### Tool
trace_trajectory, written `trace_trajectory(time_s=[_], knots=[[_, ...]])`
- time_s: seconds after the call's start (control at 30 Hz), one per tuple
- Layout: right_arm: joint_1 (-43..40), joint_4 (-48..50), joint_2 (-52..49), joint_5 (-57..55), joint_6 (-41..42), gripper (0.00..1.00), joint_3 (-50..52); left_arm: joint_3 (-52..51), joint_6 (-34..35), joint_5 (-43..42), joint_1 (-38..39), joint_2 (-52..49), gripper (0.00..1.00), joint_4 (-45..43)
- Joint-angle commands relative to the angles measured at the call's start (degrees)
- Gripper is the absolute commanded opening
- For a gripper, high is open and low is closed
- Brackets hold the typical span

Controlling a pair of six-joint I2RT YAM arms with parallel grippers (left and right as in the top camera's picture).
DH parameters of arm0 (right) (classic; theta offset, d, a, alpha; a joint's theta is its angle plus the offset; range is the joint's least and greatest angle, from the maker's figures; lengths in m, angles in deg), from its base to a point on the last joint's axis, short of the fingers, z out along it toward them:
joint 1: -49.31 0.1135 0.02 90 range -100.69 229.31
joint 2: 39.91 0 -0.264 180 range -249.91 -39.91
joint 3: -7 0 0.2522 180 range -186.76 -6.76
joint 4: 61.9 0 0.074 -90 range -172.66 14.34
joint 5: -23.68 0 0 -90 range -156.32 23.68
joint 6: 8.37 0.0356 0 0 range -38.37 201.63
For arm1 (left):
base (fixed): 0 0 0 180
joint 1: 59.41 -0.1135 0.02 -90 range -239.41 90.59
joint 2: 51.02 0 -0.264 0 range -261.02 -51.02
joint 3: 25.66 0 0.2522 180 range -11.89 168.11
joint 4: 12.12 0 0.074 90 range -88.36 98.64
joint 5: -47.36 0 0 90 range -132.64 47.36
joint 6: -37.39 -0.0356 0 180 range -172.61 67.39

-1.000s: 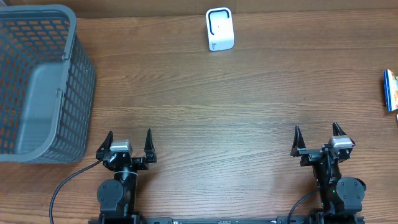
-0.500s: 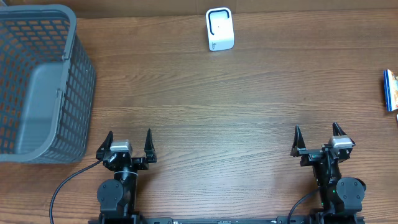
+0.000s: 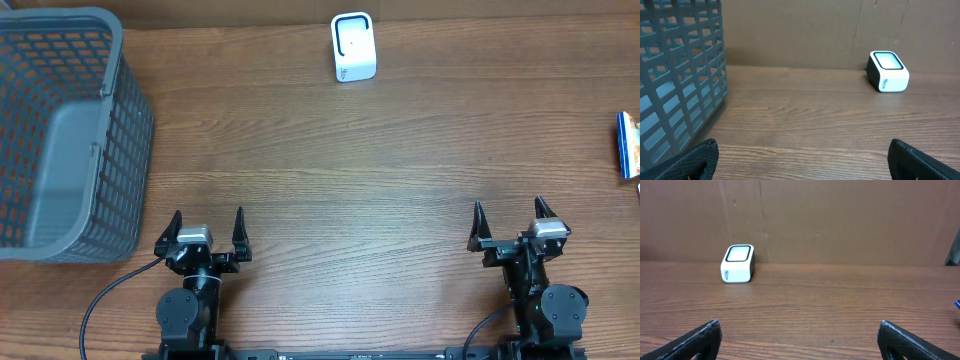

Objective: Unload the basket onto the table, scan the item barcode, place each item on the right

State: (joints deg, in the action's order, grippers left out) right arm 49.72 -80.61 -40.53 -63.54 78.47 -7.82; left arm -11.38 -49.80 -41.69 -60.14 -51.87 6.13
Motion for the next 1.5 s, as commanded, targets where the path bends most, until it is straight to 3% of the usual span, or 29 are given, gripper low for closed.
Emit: trace_trajectory(time_s=[0.0,1.47], knots=[[-0.2,0.4,0.5,-0.2,0.3,1.00,0.6,-0.2,-1.1,0.3,-0.1,0.6,1.00,-0.1],[-0.1,0.3,0.5,0.3,3.4,1.00,0.6,-0.2,-1.1,0.3,-0.1,0.6,1.00,-0.1]])
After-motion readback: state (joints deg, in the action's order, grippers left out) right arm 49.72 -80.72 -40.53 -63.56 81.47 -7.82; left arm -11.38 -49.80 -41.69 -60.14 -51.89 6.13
